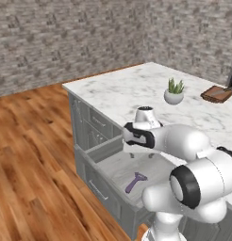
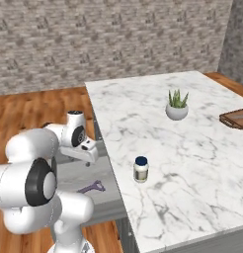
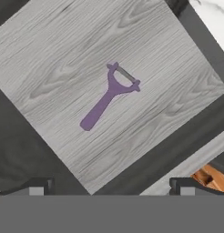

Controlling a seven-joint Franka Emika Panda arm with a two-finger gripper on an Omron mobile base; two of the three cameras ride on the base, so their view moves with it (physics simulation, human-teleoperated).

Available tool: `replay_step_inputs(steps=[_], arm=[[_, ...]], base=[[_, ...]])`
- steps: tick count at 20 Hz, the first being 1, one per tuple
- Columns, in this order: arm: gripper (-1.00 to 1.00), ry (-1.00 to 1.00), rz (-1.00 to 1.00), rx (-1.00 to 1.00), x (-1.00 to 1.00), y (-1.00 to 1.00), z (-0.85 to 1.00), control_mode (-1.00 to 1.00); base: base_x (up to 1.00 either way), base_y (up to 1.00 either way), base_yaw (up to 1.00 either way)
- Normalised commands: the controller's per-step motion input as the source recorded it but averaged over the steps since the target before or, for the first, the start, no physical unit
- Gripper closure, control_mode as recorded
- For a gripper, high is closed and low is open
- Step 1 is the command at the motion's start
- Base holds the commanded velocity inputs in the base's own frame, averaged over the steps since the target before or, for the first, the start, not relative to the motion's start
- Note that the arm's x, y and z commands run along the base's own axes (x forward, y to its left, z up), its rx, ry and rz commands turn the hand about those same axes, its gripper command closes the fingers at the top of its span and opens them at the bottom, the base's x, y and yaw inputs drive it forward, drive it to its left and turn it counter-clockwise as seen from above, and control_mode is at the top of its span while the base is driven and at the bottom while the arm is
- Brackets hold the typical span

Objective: Open the drawer on the right and place the cutting tools on the cutting board.

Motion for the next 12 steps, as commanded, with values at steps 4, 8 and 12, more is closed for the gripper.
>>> replay_step_inputs(steps=[4,8,12], arm=[[-1.0,0.04,0.0,0.0,0.4,0.0,-0.37,-1.0],[-1.0,0.05,0.0,0.0,0.34,0.0,-0.52,-1.0],[-1.0,0.03,0.0,0.0,0.09,0.0,-0.55,-1.0]], base=[[0.0,0.0,0.0],[0.0,0.0,0.0],[0.0,0.0,0.0]])
